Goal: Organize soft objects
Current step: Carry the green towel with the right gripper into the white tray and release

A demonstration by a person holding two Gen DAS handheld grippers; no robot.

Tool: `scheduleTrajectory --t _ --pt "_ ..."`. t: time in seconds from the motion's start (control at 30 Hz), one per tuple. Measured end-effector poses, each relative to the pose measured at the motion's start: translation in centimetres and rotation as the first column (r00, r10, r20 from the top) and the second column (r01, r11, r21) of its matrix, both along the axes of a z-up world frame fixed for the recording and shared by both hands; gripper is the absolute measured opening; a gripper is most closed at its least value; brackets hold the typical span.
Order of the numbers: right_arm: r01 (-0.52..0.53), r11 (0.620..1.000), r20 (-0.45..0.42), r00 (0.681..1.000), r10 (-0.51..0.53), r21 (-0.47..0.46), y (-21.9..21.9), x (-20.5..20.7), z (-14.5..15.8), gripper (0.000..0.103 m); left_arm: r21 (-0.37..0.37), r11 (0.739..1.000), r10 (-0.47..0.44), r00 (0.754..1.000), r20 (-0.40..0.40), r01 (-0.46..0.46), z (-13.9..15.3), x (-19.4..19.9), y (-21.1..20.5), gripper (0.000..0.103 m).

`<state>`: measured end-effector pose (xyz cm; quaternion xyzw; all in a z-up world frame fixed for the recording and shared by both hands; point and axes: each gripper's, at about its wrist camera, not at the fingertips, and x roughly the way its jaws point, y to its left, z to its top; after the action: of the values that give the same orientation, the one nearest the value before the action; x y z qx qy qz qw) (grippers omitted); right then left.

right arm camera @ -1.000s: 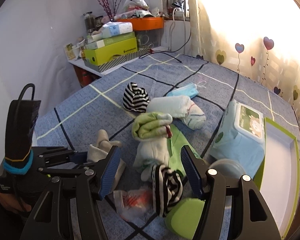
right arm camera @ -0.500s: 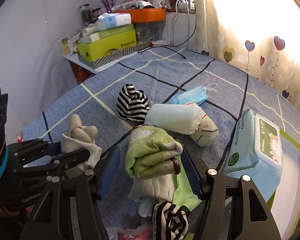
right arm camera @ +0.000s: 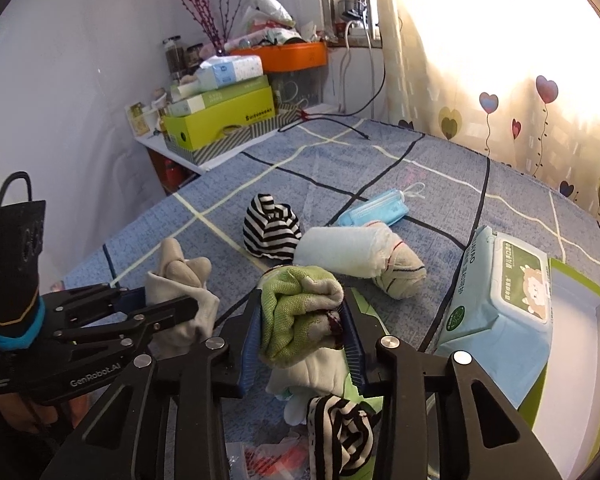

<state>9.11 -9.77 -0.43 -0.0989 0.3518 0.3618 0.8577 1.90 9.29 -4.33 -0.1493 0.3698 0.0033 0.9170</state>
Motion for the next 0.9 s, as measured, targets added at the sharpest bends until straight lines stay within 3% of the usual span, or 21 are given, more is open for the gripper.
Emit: scheduleTrajectory --t 0.27,0.53,0.7,0.9 --pt "0.025 0.997 0.042 0.999 -0.029 0.078 -3.1 -1.3 2.4 0.034 0.008 1.0 -0.015 1.0 0.027 0.015 1.9 0.0 -1.3 0.032" --pt "0.133 0.978 0.085 0.985 -0.148 0.16 -9.4 -1.8 4.8 0.034 0.028 0.997 -0.076 0.994 0.077 0.074 4.7 0.8 -4.3 0.032" --pt "0.237 0.951 0.096 0.961 -0.26 0.198 -14.7 -1.9 5.4 0.034 0.045 0.99 -0.134 0.987 0.091 0.13 6.0 1.6 -7.0 0.032" --pt "0.381 0.896 0.08 0.91 -0.407 0.228 -21.2 -1.5 4.9 0.034 0.061 0.976 -0.215 0.971 0.105 0.21 7.2 2.5 -10.7 0.032"
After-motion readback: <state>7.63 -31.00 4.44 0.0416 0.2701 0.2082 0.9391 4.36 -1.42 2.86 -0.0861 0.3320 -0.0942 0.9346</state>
